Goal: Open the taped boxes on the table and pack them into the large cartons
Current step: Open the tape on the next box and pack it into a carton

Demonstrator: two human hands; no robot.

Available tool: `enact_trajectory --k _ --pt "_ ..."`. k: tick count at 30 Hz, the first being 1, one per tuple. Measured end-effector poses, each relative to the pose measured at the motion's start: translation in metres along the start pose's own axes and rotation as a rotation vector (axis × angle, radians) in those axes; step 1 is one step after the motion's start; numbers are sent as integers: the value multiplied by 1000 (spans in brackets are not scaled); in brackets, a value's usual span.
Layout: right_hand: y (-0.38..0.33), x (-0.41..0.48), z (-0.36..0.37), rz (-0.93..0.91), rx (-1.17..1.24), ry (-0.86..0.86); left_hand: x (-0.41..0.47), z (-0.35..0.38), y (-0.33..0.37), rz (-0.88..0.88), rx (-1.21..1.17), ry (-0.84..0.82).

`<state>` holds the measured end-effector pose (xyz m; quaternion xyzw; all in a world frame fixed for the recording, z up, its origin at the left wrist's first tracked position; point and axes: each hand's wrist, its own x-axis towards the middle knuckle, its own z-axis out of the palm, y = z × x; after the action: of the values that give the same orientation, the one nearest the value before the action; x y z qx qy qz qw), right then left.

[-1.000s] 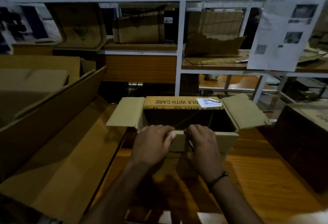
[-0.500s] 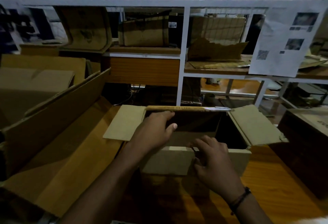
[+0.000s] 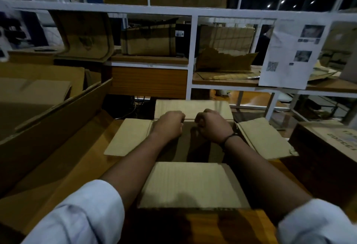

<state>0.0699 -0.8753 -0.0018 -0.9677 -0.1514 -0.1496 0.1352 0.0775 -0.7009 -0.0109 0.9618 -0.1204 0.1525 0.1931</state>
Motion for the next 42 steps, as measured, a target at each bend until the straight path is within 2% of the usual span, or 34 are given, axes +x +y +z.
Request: enact_trajectory --k 5,9,15,22,28,35,39,42 --pt "-3 24 28 -37 -165 7 -1 13 -9 6 42 -19" --pt "-16 34 41 -120 -134 52 2 15 -12 42 37 -8" --pt "-10 35 45 -169 -138 71 5 18 -14 -18 20 -9" --pt "42 17 23 -3 -173 123 2 21 -18 -76 5 18" --pt "94 5 -7 174 -84 50 1 19 -16 -48 13 20" --pt "74 -2 -7 196 -110 53 -1 17 -17 -80 8 42" --pt "32 -57 -4 110 73 -12 -5 8 -15 -110 -54 50" --pt "4 -108 -3 22 179 37 -27 -2 -4 -121 -233 66"
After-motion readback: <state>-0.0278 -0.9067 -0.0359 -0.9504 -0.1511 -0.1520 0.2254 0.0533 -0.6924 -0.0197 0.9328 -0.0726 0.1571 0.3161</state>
